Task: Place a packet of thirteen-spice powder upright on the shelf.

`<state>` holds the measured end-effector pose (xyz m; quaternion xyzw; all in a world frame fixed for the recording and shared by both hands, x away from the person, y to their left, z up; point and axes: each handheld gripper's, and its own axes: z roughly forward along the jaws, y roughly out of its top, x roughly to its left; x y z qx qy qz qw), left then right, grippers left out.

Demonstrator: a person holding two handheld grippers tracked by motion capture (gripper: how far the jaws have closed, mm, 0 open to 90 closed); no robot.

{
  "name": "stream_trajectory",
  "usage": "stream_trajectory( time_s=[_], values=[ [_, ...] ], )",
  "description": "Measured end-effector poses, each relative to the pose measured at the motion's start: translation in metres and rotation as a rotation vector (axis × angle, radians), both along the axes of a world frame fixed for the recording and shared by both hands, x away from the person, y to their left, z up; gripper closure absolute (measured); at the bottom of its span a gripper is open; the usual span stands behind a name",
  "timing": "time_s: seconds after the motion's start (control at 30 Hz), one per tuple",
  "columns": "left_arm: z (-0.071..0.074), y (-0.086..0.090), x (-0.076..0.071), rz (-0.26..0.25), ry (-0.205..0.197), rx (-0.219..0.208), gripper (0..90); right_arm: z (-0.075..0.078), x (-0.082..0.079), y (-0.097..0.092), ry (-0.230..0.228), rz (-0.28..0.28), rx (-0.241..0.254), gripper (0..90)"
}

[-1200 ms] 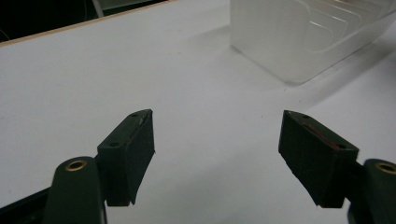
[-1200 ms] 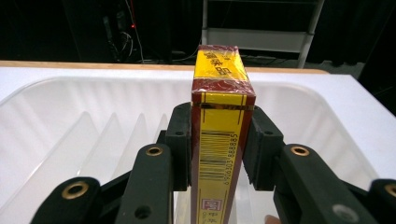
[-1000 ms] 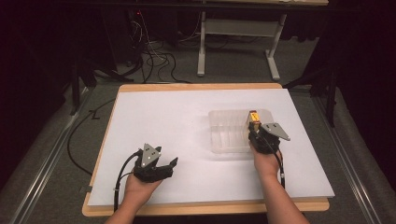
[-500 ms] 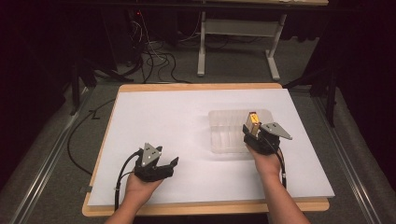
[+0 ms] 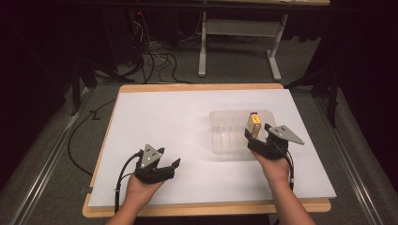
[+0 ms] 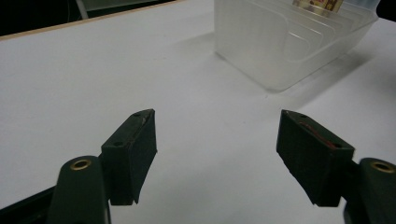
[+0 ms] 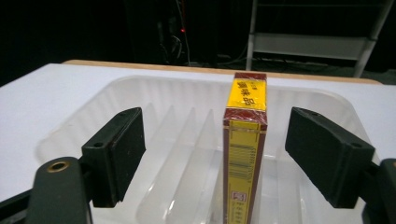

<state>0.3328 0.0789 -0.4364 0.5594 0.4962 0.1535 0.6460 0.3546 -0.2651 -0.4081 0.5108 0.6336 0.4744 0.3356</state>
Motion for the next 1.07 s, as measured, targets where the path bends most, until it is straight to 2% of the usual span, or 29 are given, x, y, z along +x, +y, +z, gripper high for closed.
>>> stream_trajectory(
  time_s=[0.03, 0.1, 0.23, 0.3, 0.37, 0.43, 0.53, 0.67, 0.83, 0.87, 1.07],
  values=[
    [0.001, -0.001, -0.001, -0.004, 0.005, -0.015, 29.4, 0.002, -0.004, 0.001, -0.005, 0.011, -0.005, 17.1],
    [0.001, -0.002, -0.002, -0.01, 0.006, -0.016, 29.4, 0.004, -0.008, 0.001, -0.012, 0.027, -0.004, 16.4],
    [0.003, -0.008, -0.007, -0.052, 0.021, -0.041, 29.3, 0.007, -0.032, 0.007, -0.013, 0.129, -0.002, 15.0],
    [0.002, -0.009, -0.007, -0.058, 0.025, -0.043, 29.3, 0.006, -0.037, 0.008, -0.009, 0.145, -0.005, 14.5],
    [0.001, -0.012, -0.009, -0.074, 0.036, -0.056, 29.1, -0.003, -0.051, 0.008, 0.0, 0.179, -0.008, 13.9],
    [-0.001, -0.016, -0.011, -0.09, 0.04, -0.046, 29.0, -0.016, -0.057, 0.005, 0.018, 0.169, -0.007, 15.8],
    [-0.002, -0.019, -0.013, -0.098, 0.047, -0.042, 28.9, -0.03, -0.056, 0.002, 0.087, 0.168, -0.02, 15.7],
    [-0.003, -0.023, -0.015, -0.106, 0.043, -0.034, 28.9, -0.029, -0.055, 0.003, 0.058, 0.165, -0.016, 16.0],
    [-0.003, -0.025, -0.016, -0.122, 0.046, -0.032, 28.9, -0.031, -0.056, 0.006, 0.059, 0.179, -0.028, 16.1],
    [-0.003, -0.025, -0.016, -0.12, 0.054, -0.046, 28.9, -0.032, -0.056, 0.006, 0.058, 0.183, -0.027, 16.1],
    [-0.006, -0.024, -0.017, -0.115, 0.061, -0.037, 28.9, -0.03, -0.054, 0.005, 0.051, 0.166, -0.013, 16.2]
  ],
)
